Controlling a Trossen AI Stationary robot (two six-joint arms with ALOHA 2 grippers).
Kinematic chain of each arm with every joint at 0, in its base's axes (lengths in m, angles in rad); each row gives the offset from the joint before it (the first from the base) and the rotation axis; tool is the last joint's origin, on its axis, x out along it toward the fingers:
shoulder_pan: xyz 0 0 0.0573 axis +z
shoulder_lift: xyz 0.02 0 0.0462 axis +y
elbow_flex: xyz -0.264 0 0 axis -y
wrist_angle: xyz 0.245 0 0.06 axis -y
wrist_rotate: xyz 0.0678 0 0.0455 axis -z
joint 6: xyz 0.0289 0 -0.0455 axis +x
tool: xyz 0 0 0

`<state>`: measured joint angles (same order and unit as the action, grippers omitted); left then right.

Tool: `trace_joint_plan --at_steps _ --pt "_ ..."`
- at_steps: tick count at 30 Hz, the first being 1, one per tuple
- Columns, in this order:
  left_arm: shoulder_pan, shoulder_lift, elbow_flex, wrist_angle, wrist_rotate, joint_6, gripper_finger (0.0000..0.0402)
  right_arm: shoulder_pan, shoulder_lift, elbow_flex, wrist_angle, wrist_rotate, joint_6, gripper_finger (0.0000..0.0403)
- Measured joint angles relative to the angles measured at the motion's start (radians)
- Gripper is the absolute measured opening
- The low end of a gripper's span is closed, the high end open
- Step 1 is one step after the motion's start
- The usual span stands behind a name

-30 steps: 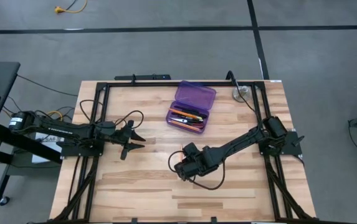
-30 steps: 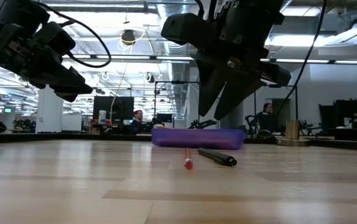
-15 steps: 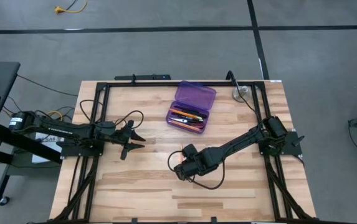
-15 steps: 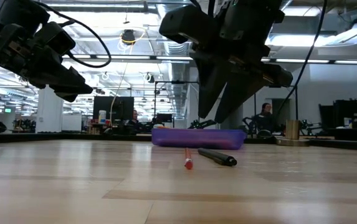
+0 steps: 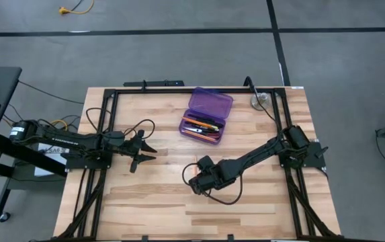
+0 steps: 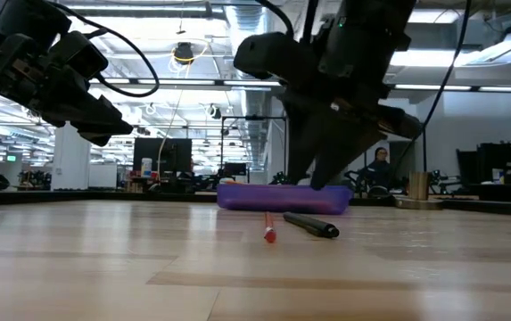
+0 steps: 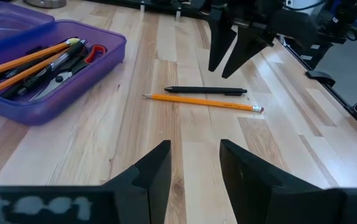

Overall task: Pick & place school supplies into a supply box
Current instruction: Put the black pen into the violet supply box

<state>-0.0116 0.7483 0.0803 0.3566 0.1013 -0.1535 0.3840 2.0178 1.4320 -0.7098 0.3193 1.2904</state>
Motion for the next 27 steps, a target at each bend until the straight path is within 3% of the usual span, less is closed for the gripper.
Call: trace_joint_plan --at_steps 8,17,27 --pt "0.000 0.000 0.000 0.000 -0.001 0.000 0.0124 -0.006 0.000 -0.016 0.010 0.016 -0.005 0.0123" --pt "0.000 -0.002 0.000 -0.003 -0.001 0.000 0.0124 -0.039 0.109 -0.005 0.072 -0.069 -0.046 0.0123" --pt "0.000 -0.002 0.000 -0.003 -0.002 -0.001 0.0124 -0.050 0.129 0.031 -0.039 -0.074 0.023 0.0107"
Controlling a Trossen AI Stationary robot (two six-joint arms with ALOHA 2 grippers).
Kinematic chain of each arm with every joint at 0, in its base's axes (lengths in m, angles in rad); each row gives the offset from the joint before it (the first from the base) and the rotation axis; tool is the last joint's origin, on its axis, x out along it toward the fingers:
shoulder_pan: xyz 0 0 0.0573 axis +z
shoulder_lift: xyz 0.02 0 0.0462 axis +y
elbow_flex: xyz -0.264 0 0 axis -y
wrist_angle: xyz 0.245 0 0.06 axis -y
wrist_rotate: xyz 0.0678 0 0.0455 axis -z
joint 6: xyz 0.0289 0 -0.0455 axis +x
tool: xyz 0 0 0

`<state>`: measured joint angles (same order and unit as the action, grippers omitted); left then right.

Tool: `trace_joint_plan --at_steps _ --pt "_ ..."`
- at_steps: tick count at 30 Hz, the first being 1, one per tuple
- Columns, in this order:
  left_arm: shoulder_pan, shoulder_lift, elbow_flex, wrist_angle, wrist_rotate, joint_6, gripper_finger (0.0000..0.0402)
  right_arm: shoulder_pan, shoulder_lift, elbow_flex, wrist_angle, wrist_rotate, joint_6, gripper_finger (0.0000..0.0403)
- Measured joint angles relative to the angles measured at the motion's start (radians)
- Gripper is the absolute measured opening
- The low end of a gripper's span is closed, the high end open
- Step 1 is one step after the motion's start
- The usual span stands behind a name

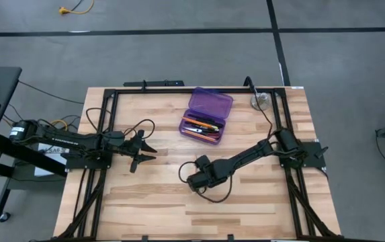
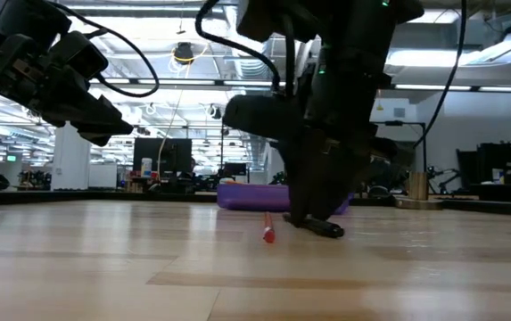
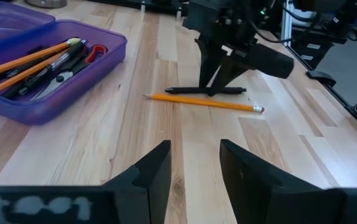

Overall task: Pick & place school supplies into a supply box
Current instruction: Put the black pen into the violet supply box

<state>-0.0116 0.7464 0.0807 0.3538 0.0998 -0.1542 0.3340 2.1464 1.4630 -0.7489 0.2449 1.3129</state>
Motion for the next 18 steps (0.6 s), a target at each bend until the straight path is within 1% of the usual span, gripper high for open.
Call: trace_joint_plan --at_steps 3,8,14,17,18 --pt "0.000 0.000 0.000 -0.001 0.000 0.000 0.0124 -0.007 0.000 0.000 -0.031 -0.004 0.028 0.0078" --pt "0.000 0.000 0.000 -0.004 0.000 0.001 0.0124 -0.017 -0.001 -0.001 -0.053 -0.006 0.032 0.0015" --pt "0.000 0.000 0.000 -0.004 0.000 0.001 0.0124 -0.022 -0.025 -0.006 -0.095 0.008 0.032 0.0016" --pt "0.000 0.000 0.000 -0.004 0.000 0.001 0.0124 -0.021 -0.056 -0.017 -0.184 0.034 0.041 0.0006" --pt "0.000 0.000 0.000 -0.006 0.000 0.002 0.0124 -0.021 -0.066 -0.016 -0.186 0.049 0.052 0.0007"
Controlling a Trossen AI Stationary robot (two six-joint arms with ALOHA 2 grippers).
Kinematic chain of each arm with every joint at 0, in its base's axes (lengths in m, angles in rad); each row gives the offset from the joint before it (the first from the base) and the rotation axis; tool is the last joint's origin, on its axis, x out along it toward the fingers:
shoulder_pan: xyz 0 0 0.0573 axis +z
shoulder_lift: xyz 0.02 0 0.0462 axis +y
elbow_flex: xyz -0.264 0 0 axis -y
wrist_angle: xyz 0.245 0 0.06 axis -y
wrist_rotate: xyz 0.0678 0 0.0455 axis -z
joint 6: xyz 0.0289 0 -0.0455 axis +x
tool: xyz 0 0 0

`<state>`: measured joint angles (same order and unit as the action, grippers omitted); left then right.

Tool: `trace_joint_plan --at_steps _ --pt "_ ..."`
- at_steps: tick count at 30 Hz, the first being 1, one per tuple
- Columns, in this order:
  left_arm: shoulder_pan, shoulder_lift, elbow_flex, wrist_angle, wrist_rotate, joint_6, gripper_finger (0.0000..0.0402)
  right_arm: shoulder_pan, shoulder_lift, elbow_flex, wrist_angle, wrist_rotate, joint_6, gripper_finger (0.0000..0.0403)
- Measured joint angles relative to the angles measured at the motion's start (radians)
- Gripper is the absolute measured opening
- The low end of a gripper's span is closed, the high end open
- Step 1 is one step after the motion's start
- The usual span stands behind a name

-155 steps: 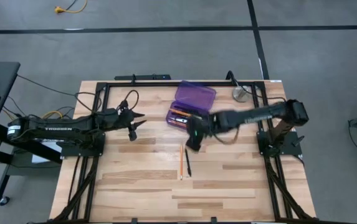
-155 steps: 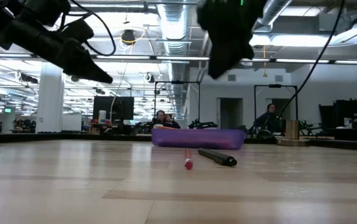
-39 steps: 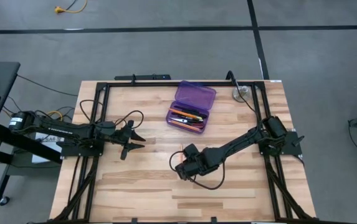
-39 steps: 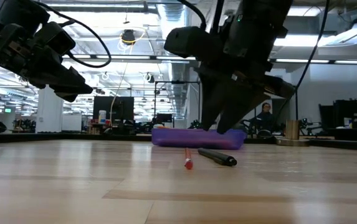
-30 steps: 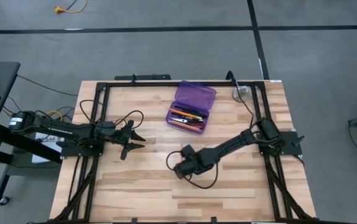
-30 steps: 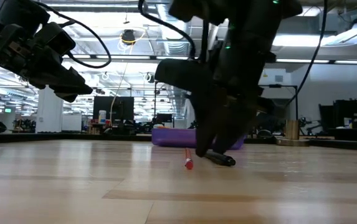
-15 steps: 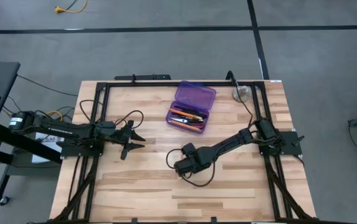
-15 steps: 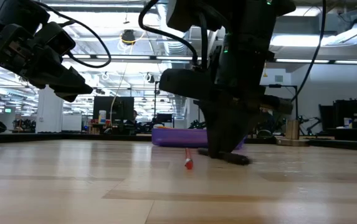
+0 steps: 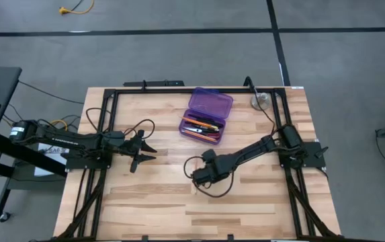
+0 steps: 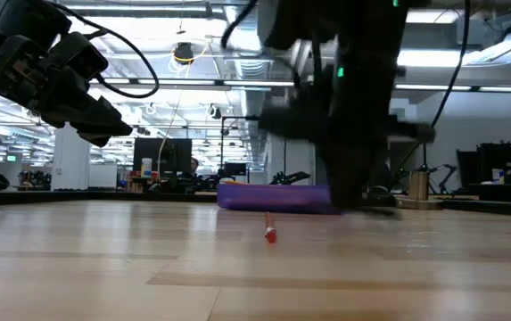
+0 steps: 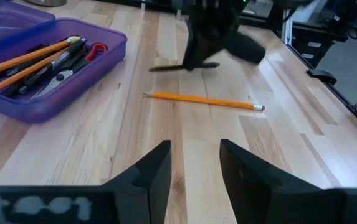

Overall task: Pick & place school supplies into a supply box
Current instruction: Put the black pen into the violet supply box

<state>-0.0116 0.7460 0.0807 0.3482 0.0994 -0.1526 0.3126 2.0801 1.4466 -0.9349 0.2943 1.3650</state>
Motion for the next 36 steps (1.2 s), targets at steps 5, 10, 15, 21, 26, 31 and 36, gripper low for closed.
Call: trace_joint_plan --at_steps 5,10,15,21,26,31,36 --pt "0.000 0.000 0.000 -0.006 0.000 0.002 0.0124 0.000 -0.088 0.007 -0.075 0.063 0.018 0.0004" --pt "0.000 0.000 0.000 -0.003 0.005 0.004 0.0124 -0.028 -0.169 0.021 -0.096 0.117 -0.084 0.0003" --pt "0.000 0.000 0.000 0.007 0.006 0.006 0.0124 -0.136 -0.194 0.062 -0.110 0.117 -0.306 0.0003" --pt "0.000 0.000 0.000 0.009 0.002 0.007 0.0124 -0.333 -0.192 0.097 -0.006 0.007 -0.689 0.0003" --pt "0.000 0.000 0.000 0.009 0.001 0.007 0.0124 -0.470 -0.192 0.099 0.098 -0.126 -1.033 0.0003" --pt "0.000 0.000 0.000 0.009 0.004 0.031 0.0124 -0.551 -0.156 0.099 0.078 -0.194 -1.191 0.0014" --pt "0.000 0.000 0.000 0.012 0.013 0.077 0.0124 -0.566 -0.103 0.098 0.028 -0.191 -1.261 0.0052"
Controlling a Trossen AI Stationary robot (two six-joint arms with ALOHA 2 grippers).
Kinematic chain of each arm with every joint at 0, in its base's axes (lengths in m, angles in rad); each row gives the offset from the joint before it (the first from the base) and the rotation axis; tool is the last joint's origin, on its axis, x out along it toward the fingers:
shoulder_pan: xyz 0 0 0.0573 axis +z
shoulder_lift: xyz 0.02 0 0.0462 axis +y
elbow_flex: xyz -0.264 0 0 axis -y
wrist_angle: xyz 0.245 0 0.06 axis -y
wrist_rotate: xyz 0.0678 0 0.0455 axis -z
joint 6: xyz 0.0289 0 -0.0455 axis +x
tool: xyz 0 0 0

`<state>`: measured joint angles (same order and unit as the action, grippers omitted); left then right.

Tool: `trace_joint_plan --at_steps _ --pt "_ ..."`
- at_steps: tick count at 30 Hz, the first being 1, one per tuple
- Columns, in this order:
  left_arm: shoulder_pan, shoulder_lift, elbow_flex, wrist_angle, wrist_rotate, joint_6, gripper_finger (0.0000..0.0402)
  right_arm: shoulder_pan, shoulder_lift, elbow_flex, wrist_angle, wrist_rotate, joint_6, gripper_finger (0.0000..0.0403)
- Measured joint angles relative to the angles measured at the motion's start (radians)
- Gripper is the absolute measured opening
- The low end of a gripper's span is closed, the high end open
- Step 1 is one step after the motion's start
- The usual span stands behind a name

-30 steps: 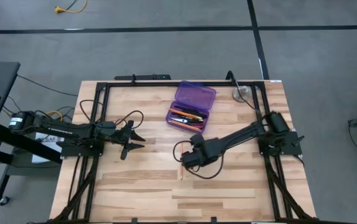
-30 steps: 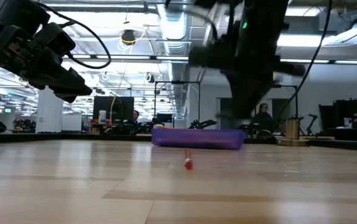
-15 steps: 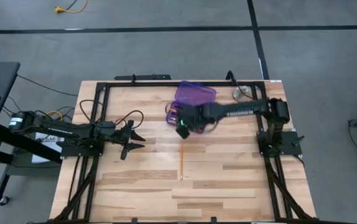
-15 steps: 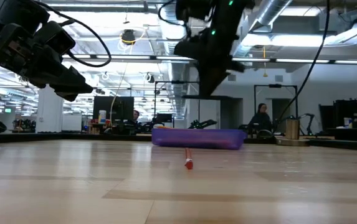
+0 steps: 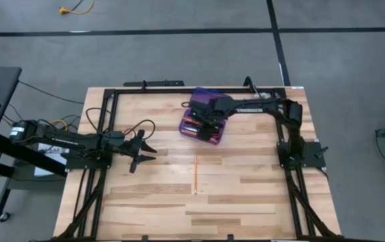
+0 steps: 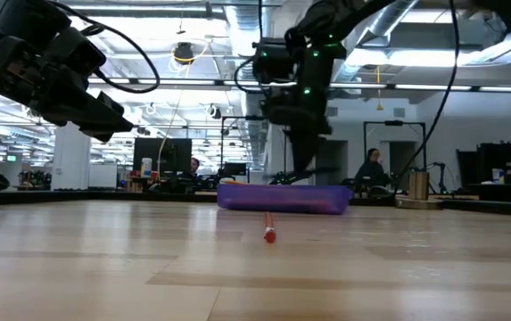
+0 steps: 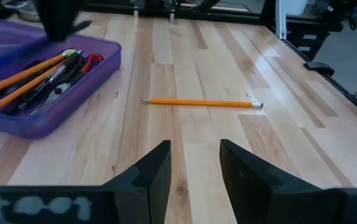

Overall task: Pick & place school supplies into a supply box
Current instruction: Put the black pen into the violet supply box, then put the orange pencil into the violet supply box

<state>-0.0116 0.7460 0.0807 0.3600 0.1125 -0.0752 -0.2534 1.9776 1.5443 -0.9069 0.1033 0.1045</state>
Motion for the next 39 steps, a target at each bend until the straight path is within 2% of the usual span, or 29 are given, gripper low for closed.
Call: trace_joint_plan --at_steps 3,8,12,15,20,25,31,35,39 --pt "0.000 0.000 0.000 0.002 0.007 0.013 0.0124 0.012 0.026 0.005 0.051 -0.004 -0.002 0.0081" --pt "-0.003 0.000 0.000 0.013 0.012 0.005 0.0124 0.029 0.024 0.002 0.022 0.003 -0.026 0.0144" --pt "-0.016 0.000 0.000 0.053 -0.023 -0.045 0.0124 0.034 -0.009 0.003 -0.011 0.038 -0.036 0.0190" --pt "-0.049 0.001 0.012 0.066 -0.105 -0.085 0.0124 0.034 -0.053 0.005 -0.039 0.088 -0.043 0.0211" --pt "-0.155 0.058 0.077 0.058 -0.339 -0.135 0.0124 0.035 -0.145 0.005 -0.058 0.209 -0.022 0.0228" --pt "-0.249 0.215 0.187 0.058 -0.575 -0.202 0.0124 0.035 -0.238 0.005 -0.120 0.374 0.094 0.0230" --pt "-0.302 0.484 0.356 0.047 -0.783 -0.344 0.0124 0.039 -0.343 0.005 -0.159 0.569 0.158 0.0230" --pt "-0.323 0.668 0.477 0.048 -0.879 -0.479 0.0124 0.028 -0.404 0.005 -0.159 0.584 0.143 0.0230" --pt "-0.331 0.852 0.621 0.005 -0.932 -0.627 0.0120 0.011 -0.458 0.005 -0.161 0.580 0.110 0.0230"
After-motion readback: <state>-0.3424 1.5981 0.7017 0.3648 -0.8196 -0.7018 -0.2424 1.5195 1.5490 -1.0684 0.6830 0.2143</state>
